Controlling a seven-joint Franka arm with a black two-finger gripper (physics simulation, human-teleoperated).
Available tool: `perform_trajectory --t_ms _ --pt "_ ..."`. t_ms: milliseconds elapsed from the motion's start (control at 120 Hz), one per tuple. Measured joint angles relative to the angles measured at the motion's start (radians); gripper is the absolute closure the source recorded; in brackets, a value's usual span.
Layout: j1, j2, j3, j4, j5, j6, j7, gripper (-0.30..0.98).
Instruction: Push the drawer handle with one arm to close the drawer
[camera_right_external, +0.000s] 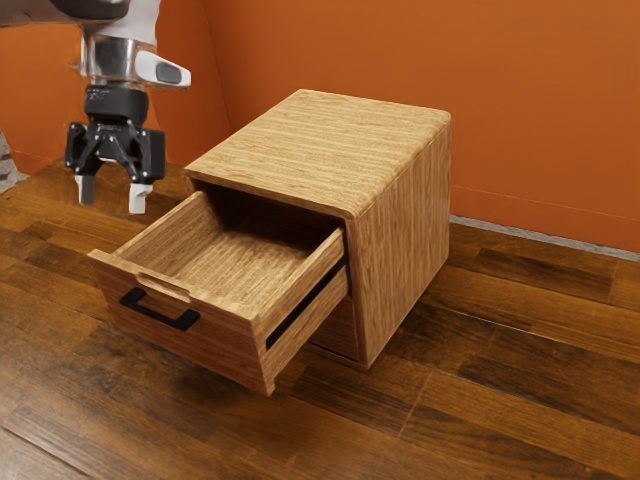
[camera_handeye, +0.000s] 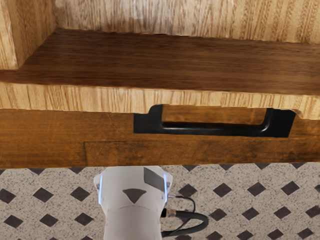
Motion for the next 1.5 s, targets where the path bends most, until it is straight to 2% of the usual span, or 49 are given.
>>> perform_trajectory --t_ms 92,142,250,317,375,417,500,675,825,1275,1500 --pt "-0.006 -0.009 0.002 -0.019 -0.029 0.178 -0.013 0.00" --pt "-0.009 -0.059 0.002 -0.048 -0.037 0.238 -0.020 0.00" --pt "-0.018 -0.453 -0.057 -0.386 -0.046 0.328 -0.044 0.02" --pt "-0.022 -0.659 -0.095 -0.593 -0.048 0.381 -0.062 0.12" --pt "-0.023 -0.735 -0.110 -0.697 -0.050 0.423 -0.078 0.23" --pt "-0.019 -0.763 -0.112 -0.729 -0.049 0.443 -0.091 0.29" --pt "-0.014 -0.804 -0.108 -0.683 -0.042 0.422 -0.124 0.40" --pt "-0.013 -0.846 -0.173 -0.741 -0.051 0.388 -0.213 0.53" --pt "-0.013 -0.816 -0.185 -0.792 -0.063 0.402 -0.279 0.58" --pt "-0.012 -0.695 -0.186 -0.894 -0.085 0.570 -0.404 0.64" --pt "-0.010 -0.627 -0.160 -0.892 -0.049 0.665 -0.440 0.70"
